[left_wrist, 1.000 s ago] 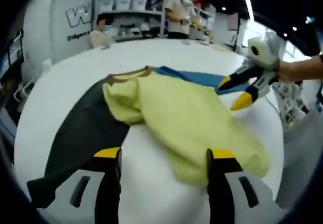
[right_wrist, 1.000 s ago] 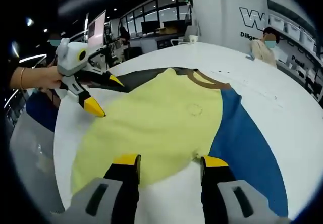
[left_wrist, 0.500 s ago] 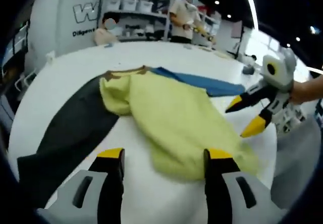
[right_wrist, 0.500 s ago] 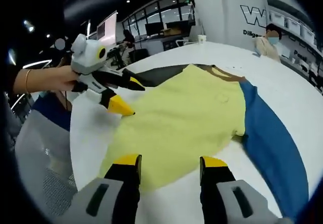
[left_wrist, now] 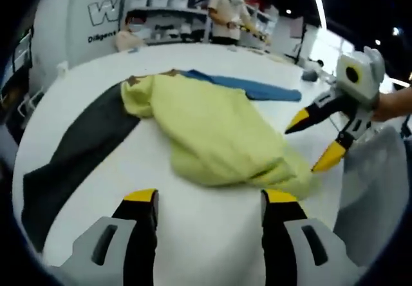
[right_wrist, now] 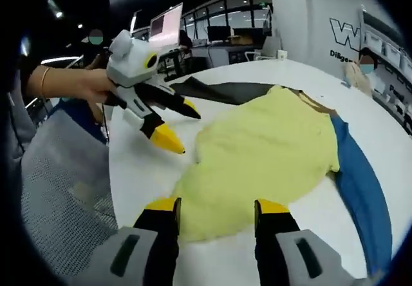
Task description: Fold the garment on the visible template until the final outline fits inside the template.
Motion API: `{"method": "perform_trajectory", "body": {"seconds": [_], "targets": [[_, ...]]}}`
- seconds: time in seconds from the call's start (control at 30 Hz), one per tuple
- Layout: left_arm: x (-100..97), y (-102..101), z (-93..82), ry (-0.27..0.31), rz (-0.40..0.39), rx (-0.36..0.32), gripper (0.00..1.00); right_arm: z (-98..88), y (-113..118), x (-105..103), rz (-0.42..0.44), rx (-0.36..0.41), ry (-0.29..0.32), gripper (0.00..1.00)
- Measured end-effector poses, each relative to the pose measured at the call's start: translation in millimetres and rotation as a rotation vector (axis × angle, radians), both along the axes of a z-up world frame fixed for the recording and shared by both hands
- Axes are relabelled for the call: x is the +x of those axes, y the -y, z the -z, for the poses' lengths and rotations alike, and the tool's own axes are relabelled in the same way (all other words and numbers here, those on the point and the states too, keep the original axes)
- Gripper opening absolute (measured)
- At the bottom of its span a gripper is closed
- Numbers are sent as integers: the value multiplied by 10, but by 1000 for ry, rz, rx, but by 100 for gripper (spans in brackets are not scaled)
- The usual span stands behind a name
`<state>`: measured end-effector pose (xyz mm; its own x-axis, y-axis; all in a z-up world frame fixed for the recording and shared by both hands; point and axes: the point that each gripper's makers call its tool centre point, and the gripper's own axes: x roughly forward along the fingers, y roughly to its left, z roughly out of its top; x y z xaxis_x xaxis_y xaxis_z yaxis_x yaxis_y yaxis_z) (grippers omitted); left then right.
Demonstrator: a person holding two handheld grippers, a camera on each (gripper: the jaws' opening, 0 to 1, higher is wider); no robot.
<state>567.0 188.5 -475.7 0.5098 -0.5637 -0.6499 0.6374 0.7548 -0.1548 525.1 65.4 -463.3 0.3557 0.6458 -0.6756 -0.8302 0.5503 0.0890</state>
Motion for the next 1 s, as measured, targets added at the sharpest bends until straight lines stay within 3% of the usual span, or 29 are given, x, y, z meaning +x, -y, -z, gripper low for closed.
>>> {"method": "perform_trajectory", "body": {"seconds": [0.07, 0.1, 0.23, 0.37, 0.53, 0.63, 0.77, 0.9, 0.97, 1.0], "targets": [[-151, 19, 22, -2, 31, 29, 60, -7, -161, -191, -64, 43, -8, 41], [-161, -7, 19, 0, 38, 29, 60, 64, -205, -312, -99, 28, -24, 41], [-169, -12, 25, 0, 32, 29, 59, 137, -236, -404, -123, 12, -17, 41], [-231, 78, -3, -5, 20, -2, 58, 218, -132, -385, -141, -110, 43, 37], [-286, 134, 12, -2, 39, 9, 59, 287, -89, -304, -121, -130, 91, 15], [-317, 149, 4, 3, 39, 14, 59, 271, -45, -271, -112, -112, 81, 0], [-329, 159, 14, 8, 41, 17, 59, 187, -2, -187, -80, -90, 70, 0], [-347, 222, 58, 10, 56, 30, 60, -153, -17, 34, -10, 14, 100, 0], [-339, 289, 65, 7, 64, 26, 60, -370, -23, 100, -6, 37, 123, 0], [-328, 314, 69, 3, 64, 22, 60, -443, -19, 150, -35, 11, 163, 0]]}}
